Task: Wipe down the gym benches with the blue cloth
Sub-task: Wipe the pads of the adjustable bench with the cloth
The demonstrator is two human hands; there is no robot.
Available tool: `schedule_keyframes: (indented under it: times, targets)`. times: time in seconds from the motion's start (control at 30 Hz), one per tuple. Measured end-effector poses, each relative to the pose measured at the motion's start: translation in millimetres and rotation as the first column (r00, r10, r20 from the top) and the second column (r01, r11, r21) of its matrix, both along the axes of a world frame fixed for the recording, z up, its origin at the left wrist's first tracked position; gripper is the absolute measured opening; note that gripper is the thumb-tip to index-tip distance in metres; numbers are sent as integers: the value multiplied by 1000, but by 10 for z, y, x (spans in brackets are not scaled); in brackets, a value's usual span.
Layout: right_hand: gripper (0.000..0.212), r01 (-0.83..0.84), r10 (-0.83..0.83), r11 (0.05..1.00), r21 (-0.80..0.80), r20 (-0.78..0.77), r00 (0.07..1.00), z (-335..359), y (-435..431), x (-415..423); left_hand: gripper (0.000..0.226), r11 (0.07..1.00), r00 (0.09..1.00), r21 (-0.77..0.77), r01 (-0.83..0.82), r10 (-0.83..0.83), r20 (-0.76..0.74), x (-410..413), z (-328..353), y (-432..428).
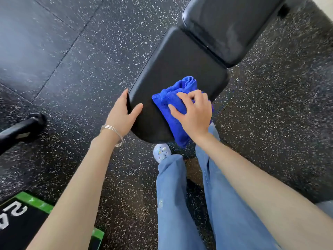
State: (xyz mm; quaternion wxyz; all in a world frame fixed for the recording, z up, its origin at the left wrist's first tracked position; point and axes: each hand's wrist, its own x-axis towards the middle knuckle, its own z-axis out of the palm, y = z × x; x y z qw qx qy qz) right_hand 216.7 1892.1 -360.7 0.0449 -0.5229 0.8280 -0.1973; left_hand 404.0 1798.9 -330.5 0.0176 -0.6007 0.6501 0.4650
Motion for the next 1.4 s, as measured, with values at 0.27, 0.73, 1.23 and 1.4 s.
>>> schedule_keyframes:
  times: [0.27, 0.73, 1.23, 1.4]
  targets:
    - [37, 457, -456, 888, 53, -18, 890, -31, -300, 24, 63, 986, 986, -5, 165, -164, 32, 185, -23, -114]
    - [27, 62, -62, 998, -5, 88, 994, 95, 126, 594, 49, 999, 997, -20, -50, 51, 61, -20, -32, -96]
    - [34, 198, -200, 978, 67, 25, 979, -113, -720, -538, 61, 993, 977, -81, -84, 98, 189, -455, -2, -89]
    - [29, -38, 38, 999, -13, 51, 998, -64, -68, -333, 62, 995, 967, -83, -50, 69, 246, -626, 12, -187]
